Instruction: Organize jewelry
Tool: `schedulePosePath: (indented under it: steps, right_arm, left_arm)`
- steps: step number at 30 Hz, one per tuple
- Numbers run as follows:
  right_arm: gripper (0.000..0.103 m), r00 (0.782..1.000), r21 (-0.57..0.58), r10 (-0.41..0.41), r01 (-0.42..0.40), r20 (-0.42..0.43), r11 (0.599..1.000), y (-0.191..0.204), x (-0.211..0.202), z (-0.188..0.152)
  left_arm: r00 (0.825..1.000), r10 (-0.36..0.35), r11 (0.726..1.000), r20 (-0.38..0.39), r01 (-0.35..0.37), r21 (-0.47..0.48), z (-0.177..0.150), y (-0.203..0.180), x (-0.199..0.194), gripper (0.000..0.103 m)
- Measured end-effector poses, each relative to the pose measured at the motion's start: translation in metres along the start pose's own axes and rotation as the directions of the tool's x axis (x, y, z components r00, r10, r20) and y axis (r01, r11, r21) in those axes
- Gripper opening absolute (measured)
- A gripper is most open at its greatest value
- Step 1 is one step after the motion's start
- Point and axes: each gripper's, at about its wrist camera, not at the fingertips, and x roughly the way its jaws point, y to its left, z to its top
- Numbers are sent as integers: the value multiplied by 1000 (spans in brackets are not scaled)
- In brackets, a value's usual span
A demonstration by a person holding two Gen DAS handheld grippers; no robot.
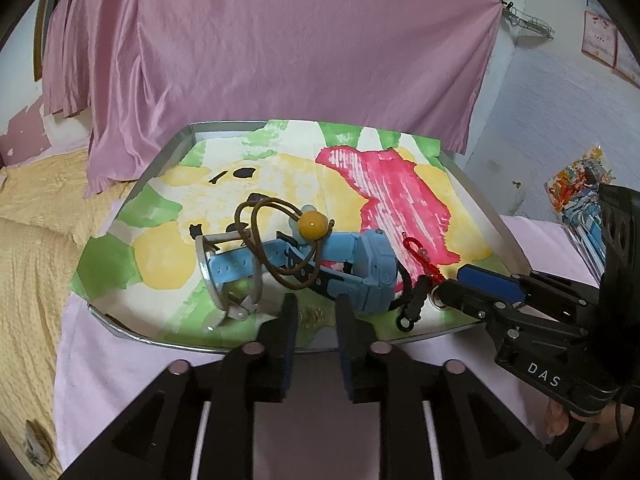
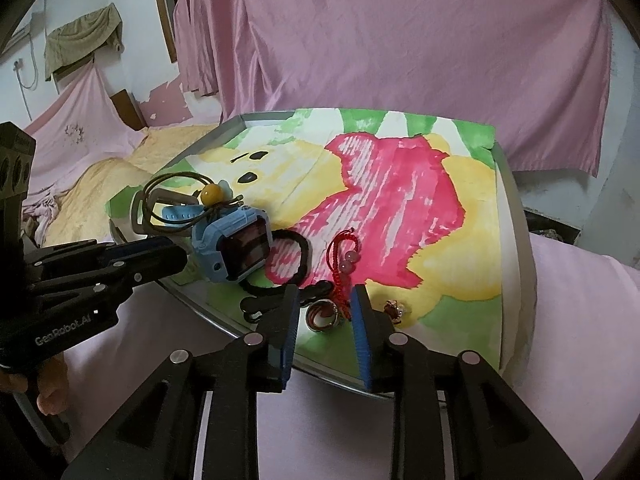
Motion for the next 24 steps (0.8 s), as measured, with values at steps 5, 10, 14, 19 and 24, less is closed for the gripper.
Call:
schedulePosePath:
  steps: [5, 10, 14, 19, 24]
  right_arm:
    - [26, 1000, 11, -8, 8, 29, 1000, -2, -7, -2]
    - [37, 997, 30, -13, 10, 78, 999, -4, -17, -4]
    - [38, 994, 44, -21, 17, 105, 999, -5, -24, -4]
    - [42, 989, 59, -32, 24, 144, 998, -6, -32, -6]
    - [49, 982, 76, -41, 27, 183, 997, -5, -41, -9]
  left_arm:
    - [1000, -1, 1000, 24, 1, 5, -3, -2, -6, 35]
    - [999, 4, 1000, 49, -3, -14, -5, 2, -14, 39]
    - [996, 4, 999, 87, -2, -33, -5, 4, -22, 54]
    - [991, 18, 999, 130, -12, -45, -5, 7, -31, 57]
    - [984, 36, 998, 173, -25, -61, -7, 10, -41, 70]
